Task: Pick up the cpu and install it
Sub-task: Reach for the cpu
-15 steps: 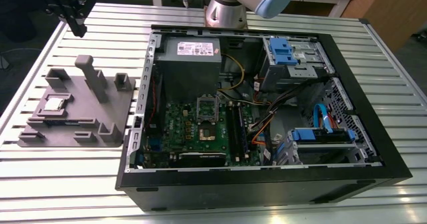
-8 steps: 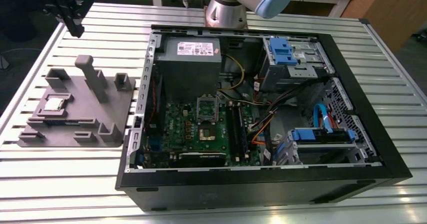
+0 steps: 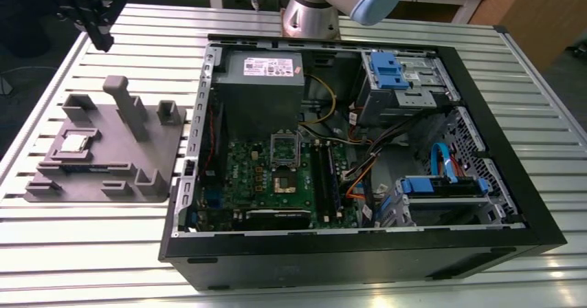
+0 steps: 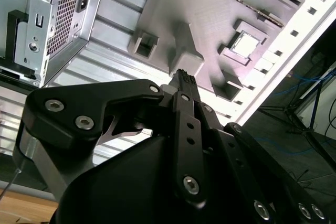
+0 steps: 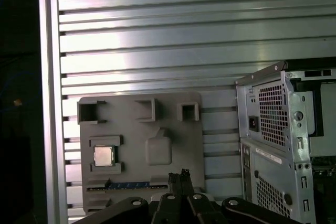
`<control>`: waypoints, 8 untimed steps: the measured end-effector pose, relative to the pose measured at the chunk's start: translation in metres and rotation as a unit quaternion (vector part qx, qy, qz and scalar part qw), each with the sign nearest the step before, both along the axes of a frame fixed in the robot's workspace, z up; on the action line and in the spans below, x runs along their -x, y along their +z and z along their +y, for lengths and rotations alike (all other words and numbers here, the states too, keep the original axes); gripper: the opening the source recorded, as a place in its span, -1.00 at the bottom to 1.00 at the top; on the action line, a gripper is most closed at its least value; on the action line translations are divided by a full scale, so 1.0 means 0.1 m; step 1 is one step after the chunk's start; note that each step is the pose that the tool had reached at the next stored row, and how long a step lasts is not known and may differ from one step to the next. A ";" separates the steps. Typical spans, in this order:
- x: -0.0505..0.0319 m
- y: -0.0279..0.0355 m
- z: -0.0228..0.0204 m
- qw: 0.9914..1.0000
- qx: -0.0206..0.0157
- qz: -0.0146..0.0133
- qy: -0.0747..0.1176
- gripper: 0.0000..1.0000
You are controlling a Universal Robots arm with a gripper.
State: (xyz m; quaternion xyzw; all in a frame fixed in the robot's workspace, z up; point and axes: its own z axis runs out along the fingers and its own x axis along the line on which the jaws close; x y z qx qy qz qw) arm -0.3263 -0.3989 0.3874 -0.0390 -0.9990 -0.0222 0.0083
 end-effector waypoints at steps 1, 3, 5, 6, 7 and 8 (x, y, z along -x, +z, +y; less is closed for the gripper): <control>0.003 0.000 0.000 1.000 0.000 0.000 0.000 -0.80; 0.009 0.000 0.000 1.000 0.000 0.000 0.000 -0.80; 0.013 -0.001 0.000 1.000 0.000 0.000 0.000 -0.80; 0.015 -0.002 0.000 1.000 0.000 0.000 0.000 -0.80; 0.016 -0.002 0.000 1.000 0.000 0.000 0.000 -0.80; 0.022 -0.002 0.000 1.000 0.000 0.000 0.000 -0.80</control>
